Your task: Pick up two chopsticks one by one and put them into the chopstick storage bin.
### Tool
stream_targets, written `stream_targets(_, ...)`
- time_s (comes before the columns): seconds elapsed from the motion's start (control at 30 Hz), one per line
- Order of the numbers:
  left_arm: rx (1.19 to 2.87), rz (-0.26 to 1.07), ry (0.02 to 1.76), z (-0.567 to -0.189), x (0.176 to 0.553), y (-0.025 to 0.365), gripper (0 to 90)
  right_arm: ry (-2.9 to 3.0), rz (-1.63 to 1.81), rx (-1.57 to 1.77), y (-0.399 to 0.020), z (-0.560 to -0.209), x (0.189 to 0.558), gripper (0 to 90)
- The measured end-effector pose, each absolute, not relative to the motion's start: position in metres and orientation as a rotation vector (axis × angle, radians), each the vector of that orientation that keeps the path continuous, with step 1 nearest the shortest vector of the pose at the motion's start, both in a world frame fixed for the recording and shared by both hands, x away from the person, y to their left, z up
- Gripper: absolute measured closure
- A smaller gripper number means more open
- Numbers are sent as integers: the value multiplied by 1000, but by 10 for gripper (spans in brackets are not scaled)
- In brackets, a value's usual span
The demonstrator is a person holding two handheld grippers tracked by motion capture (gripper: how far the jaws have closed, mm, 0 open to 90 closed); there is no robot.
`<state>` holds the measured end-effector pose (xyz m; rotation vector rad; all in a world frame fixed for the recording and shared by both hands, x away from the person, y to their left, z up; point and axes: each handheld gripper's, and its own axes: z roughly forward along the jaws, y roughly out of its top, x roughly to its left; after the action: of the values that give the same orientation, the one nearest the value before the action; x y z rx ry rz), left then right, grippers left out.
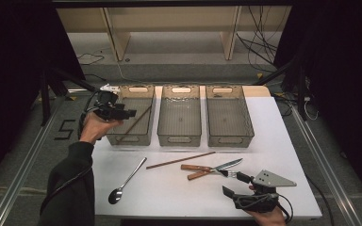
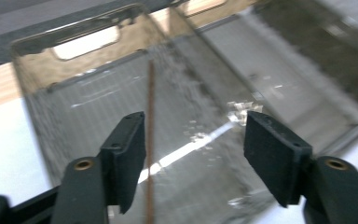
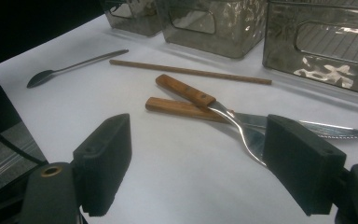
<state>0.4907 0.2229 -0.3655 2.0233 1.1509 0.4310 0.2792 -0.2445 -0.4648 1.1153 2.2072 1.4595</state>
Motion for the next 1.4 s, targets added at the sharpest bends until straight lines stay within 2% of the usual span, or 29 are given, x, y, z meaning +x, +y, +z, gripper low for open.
stream_targets(0.23, 2076, 385, 1047, -366, 455, 196, 281, 2207, 1459, 1114, -245, -465, 280, 246)
stream_targets(0.43, 2139, 347, 939, -384, 426, 166, 271, 2211, 1459, 1112, -244, -465, 280, 245)
stream_targets(0.6, 2268, 298, 865, -408, 418, 136, 267, 2217, 1457, 1103, -243, -465, 281, 245)
stream_targets(0.77, 2296, 278, 845, -418, 418, 124, 274, 2219, 1458, 1104, -243, -465, 281, 245)
stream_targets(1.0, 2406, 204, 805, -441, 420, 111, 346, 2225, 1457, 1098, -243, -466, 282, 245)
stream_targets(1.27, 2485, 165, 783, -462, 423, 107, 514, 2228, 1456, 1098, -243, -466, 282, 245)
stream_targets(1.4, 2500, 154, 773, -466, 424, 106, 567, 2230, 1455, 1099, -242, -467, 282, 246)
